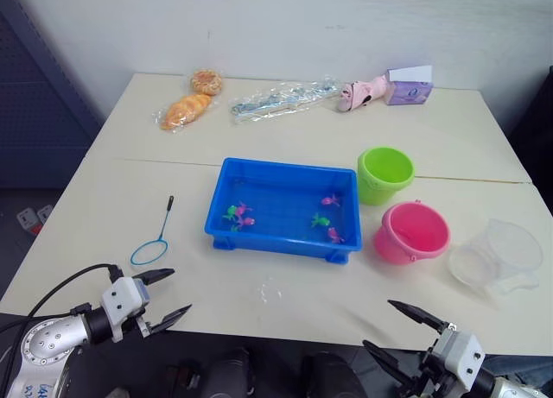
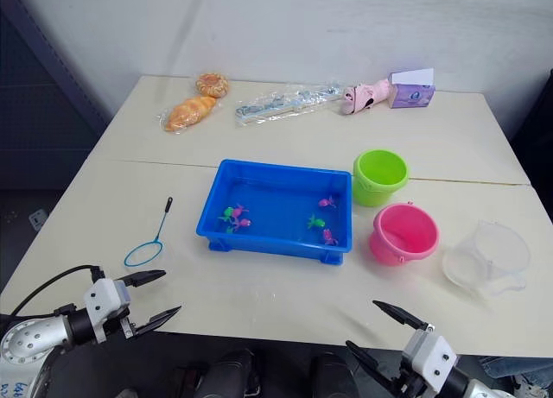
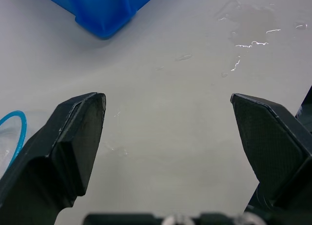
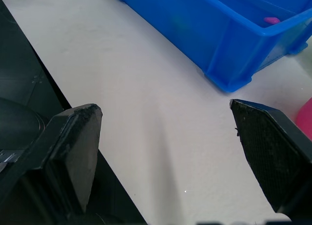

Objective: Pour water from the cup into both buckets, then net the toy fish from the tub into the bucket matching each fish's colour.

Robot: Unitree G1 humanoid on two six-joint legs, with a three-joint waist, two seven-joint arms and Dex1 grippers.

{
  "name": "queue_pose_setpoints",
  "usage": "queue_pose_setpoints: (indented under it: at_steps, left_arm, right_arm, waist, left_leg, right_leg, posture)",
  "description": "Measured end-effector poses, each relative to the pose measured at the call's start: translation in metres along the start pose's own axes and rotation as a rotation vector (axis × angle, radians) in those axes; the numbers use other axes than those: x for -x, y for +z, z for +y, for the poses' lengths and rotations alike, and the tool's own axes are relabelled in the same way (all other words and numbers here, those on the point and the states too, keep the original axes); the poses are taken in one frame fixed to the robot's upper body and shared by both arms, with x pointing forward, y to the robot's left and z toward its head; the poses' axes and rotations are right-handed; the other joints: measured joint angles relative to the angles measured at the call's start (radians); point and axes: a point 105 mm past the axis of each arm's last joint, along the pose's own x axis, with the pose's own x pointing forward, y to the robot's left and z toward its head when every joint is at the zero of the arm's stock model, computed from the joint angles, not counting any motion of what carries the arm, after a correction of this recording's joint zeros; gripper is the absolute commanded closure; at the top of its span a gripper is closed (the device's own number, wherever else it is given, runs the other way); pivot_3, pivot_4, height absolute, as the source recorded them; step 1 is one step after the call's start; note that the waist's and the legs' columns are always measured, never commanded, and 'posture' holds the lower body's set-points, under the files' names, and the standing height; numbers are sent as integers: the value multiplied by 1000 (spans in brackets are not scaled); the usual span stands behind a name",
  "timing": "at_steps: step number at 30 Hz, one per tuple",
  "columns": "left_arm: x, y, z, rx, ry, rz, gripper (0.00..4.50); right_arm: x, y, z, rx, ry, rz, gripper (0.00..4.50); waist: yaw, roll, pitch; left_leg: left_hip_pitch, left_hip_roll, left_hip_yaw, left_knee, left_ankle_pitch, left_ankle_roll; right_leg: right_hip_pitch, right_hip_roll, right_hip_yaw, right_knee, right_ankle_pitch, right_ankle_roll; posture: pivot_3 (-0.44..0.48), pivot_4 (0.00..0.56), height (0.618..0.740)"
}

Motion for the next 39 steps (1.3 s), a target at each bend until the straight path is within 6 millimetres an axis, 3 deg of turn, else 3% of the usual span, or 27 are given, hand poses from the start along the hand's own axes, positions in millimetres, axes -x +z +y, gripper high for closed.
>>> queue_pose_setpoints:
  at_steps: [3,7,13,19,26,32,39]
  left_arm:
    - [-4,7,-3,64,-47,-26,71]
    - [-21,68,-23,110,-295,-216,71]
    - [-49,117,-33,98,-484,-337,71]
    - [-71,153,-30,54,-551,-422,71]
    - [-84,162,-36,106,-568,-419,71]
    - [-87,165,-42,92,-577,-426,71]
    - [-89,165,-39,69,-544,-420,71]
  right_arm:
    - [1,0,-2,-19,-39,-2,0]
    - [7,15,-6,-52,-201,-46,0]
    - [26,33,-18,-118,-574,-88,0]
    - [50,19,-30,-242,-951,-8,0]
    - [75,-2,-60,-333,-1255,55,0]
    - [102,-25,-95,-368,-1396,107,0]
    - [115,-41,-124,-411,-1471,106,0]
  waist:
    - [0,0,0]
    - [11,4,-2]
    - [-1,10,-6]
    - [0,10,-6]
    - [-2,10,-6]
    - [-2,10,-7]
    - [-3,11,-7]
  left_leg:
    - [0,0,0,0,0,0]
    - [0,0,-2,0,-1,-4]
    - [1,1,-1,-1,2,-6]
    - [1,1,1,-2,5,-14]
    - [0,1,4,-5,8,-12]
    - [0,1,5,-5,10,-9]
    - [1,1,6,-5,11,-8]
  right_leg:
    - [0,0,0,0,0,0]
    - [1,0,0,0,0,0]
    - [0,2,1,1,0,0]
    - [-2,4,5,2,-1,0]
    - [-5,4,8,2,-1,0]
    - [-5,4,9,3,-1,0]
    - [-5,5,9,5,-1,0]
  posture:
    - [0,150,740]
    - [0,150,740]
    - [0,150,740]
    - [0,150,740]
    - [0,150,740]
    - [0,150,740]
    - [0,150,740]
